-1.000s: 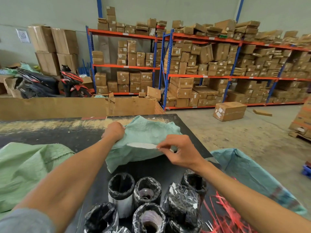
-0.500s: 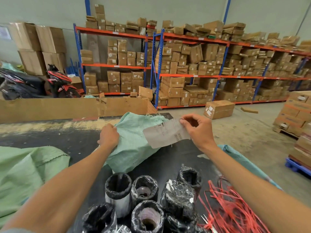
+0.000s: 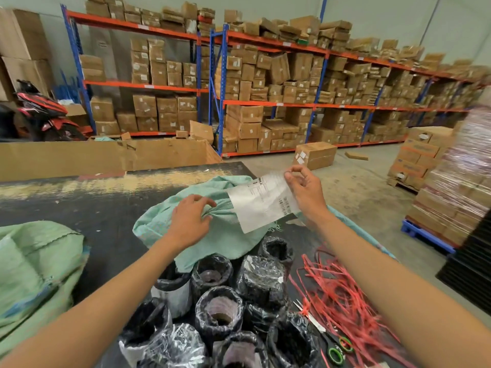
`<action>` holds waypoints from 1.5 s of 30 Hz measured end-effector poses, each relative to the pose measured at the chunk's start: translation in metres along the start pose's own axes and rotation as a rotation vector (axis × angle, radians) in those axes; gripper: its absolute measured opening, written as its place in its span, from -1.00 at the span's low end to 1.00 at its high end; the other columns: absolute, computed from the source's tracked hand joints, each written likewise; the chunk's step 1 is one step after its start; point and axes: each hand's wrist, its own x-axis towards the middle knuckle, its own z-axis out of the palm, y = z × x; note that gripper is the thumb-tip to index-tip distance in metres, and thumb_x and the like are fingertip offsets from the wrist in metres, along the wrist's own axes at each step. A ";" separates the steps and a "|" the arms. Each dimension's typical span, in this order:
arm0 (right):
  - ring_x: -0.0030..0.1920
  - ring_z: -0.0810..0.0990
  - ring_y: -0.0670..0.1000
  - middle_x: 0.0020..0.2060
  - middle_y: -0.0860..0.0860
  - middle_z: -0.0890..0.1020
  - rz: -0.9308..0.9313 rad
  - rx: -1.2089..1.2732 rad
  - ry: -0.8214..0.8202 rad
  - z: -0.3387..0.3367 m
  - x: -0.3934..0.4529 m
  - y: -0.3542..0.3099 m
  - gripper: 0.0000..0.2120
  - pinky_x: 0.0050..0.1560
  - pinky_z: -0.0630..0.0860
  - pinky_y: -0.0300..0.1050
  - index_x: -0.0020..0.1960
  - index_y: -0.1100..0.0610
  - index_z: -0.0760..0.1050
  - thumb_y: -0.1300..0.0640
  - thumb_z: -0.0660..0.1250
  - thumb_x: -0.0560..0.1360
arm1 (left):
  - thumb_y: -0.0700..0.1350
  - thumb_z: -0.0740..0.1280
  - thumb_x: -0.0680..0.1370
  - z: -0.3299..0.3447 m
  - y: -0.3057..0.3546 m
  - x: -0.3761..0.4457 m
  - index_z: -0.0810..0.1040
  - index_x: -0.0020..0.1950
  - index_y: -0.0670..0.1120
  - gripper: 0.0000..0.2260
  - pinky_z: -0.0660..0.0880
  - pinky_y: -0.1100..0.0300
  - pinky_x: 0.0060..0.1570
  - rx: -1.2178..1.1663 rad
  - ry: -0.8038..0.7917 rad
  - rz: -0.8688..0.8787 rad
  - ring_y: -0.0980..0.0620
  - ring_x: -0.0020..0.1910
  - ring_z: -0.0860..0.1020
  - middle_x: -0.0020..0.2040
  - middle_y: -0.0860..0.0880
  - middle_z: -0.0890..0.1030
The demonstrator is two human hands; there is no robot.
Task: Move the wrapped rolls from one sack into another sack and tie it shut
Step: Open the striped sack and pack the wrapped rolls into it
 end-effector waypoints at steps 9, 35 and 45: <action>-0.33 0.58 -0.05 -0.28 0.02 0.67 0.143 0.014 0.052 -0.068 -0.034 0.023 -0.88 -0.33 0.49 -0.19 -0.06 0.01 0.53 0.21 0.34 0.59 | 0.38 0.11 0.54 0.008 0.124 -0.103 -0.19 0.61 0.12 -0.21 -0.14 -0.31 0.49 0.246 -0.743 0.042 -0.18 0.57 -0.28 0.61 -0.07 -0.29; -0.07 0.59 -0.18 -0.01 -0.09 0.67 0.110 -0.346 -1.353 -0.116 -0.257 0.120 -0.74 0.06 0.53 -0.17 0.17 0.11 0.63 0.21 0.47 0.48 | 0.61 -0.30 0.26 0.102 0.151 -0.183 -0.04 0.54 0.35 -0.13 -0.22 -0.36 0.44 0.458 -0.507 -0.101 -0.12 0.55 -0.37 0.61 0.02 -0.28; 0.18 0.56 -0.10 0.16 -0.11 0.65 -0.057 -0.529 -1.237 -0.110 -0.260 0.130 -0.71 0.23 0.44 -0.13 0.21 0.02 0.60 0.16 0.43 0.49 | 0.62 -0.33 0.21 0.101 0.153 -0.183 -0.02 0.54 0.35 -0.08 -0.23 -0.37 0.45 0.445 -0.513 -0.111 -0.12 0.54 -0.39 0.61 0.01 -0.28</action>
